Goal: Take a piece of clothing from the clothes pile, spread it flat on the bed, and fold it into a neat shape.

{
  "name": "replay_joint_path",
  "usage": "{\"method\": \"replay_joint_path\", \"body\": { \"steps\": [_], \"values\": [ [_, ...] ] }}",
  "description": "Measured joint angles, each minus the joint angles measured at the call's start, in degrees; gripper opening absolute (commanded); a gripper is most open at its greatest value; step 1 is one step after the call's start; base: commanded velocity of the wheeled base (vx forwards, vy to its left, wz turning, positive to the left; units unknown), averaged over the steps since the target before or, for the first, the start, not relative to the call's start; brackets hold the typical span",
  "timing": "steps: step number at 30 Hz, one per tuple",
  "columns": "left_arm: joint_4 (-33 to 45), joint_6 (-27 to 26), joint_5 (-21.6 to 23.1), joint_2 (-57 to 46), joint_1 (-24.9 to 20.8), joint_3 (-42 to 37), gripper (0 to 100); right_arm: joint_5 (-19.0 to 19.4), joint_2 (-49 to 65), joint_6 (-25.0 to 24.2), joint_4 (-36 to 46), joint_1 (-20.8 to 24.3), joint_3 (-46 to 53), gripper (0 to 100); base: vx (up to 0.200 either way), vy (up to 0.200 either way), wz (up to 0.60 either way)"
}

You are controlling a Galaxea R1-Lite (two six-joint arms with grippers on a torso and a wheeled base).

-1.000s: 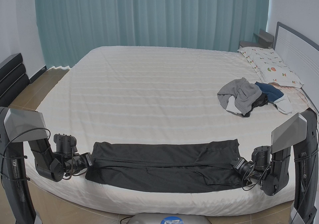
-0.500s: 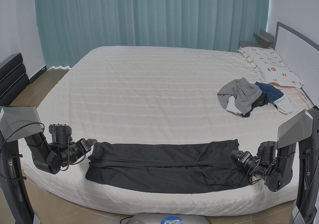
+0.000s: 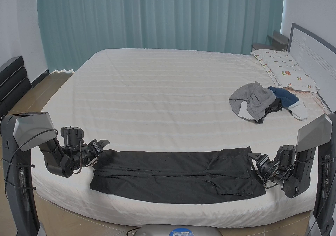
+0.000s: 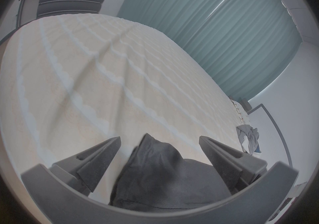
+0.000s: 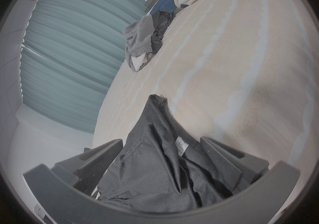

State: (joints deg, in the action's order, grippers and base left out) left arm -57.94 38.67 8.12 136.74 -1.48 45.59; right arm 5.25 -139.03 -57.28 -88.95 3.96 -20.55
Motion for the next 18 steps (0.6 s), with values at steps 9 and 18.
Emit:
{"method": "replay_joint_path", "body": {
  "steps": [9,18],
  "values": [
    [-0.6,0.1,-0.8,1.5,-0.3,0.6,0,-0.1,0.0,0.0,0.0,0.1,0.1,100,0.0,0.0,0.0],
    [-0.7,2.8,-4.2,1.9,0.8,0.4,0,-0.2,-0.1,0.1,0.0,0.4,0.3,100,0.0,0.0,0.0]
  ]
}}
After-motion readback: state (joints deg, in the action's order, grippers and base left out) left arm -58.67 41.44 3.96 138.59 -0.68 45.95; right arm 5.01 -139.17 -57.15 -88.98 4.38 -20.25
